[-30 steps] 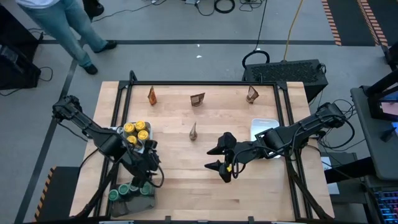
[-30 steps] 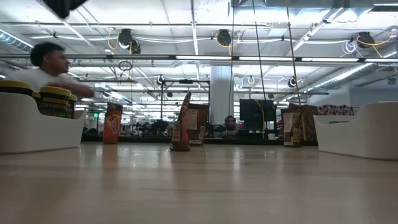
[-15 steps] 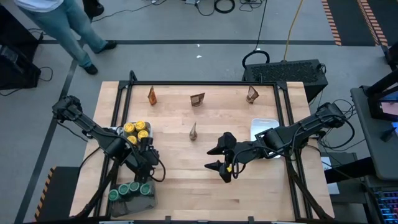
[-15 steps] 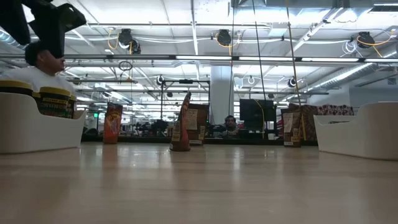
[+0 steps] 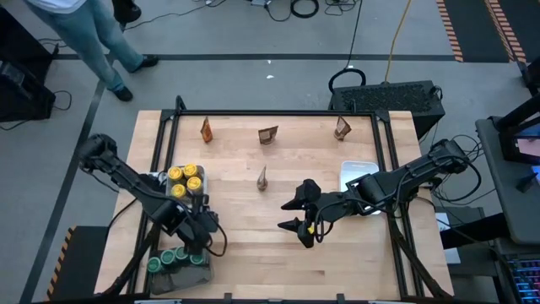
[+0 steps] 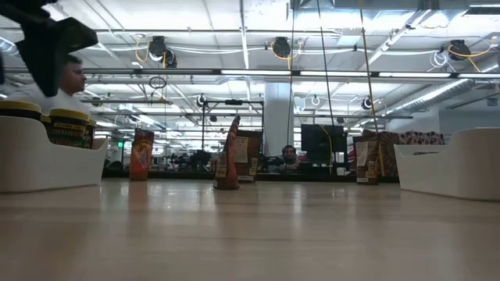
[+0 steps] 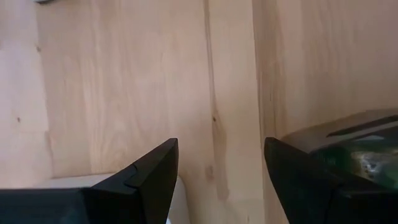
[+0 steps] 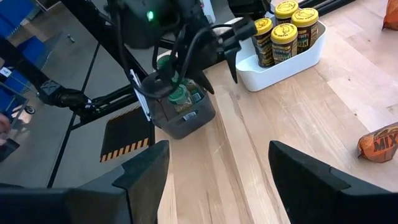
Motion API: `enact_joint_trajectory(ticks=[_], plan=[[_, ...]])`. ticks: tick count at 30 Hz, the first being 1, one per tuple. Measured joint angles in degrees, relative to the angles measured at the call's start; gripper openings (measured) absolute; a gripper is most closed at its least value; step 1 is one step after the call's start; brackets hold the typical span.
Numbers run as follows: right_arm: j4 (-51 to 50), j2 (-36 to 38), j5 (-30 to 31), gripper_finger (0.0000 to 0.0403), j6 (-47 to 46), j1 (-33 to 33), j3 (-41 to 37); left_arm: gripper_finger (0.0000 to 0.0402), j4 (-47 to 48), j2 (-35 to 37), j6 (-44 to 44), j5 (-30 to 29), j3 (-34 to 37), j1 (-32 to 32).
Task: Sort spices by type
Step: Adjust the black bin
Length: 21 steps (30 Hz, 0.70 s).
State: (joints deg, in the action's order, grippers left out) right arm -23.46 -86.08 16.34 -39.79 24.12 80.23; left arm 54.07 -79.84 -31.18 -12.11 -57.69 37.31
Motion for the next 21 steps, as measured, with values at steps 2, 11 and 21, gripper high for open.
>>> enact_joint_trajectory(ticks=[2, 11, 21], plan=[[0.0, 0.0, 0.0, 0.0258, 0.0, 0.0, 0.0, 0.0242, 0.0, -1.4, 0.0, 0.1, 0.0, 0.5], [0.0, 0.0, 0.0, 0.0258, 0.0, 0.0, 0.0, 0.0242, -0.1, -4.3, 0.0, 1.7, 0.0, 1.6], [0.0, 0.0, 0.0, 0.0258, 0.2, 0.0, 0.0, 0.0242, -2.1, -4.4, -0.1, 3.6, 0.0, 3.2]])
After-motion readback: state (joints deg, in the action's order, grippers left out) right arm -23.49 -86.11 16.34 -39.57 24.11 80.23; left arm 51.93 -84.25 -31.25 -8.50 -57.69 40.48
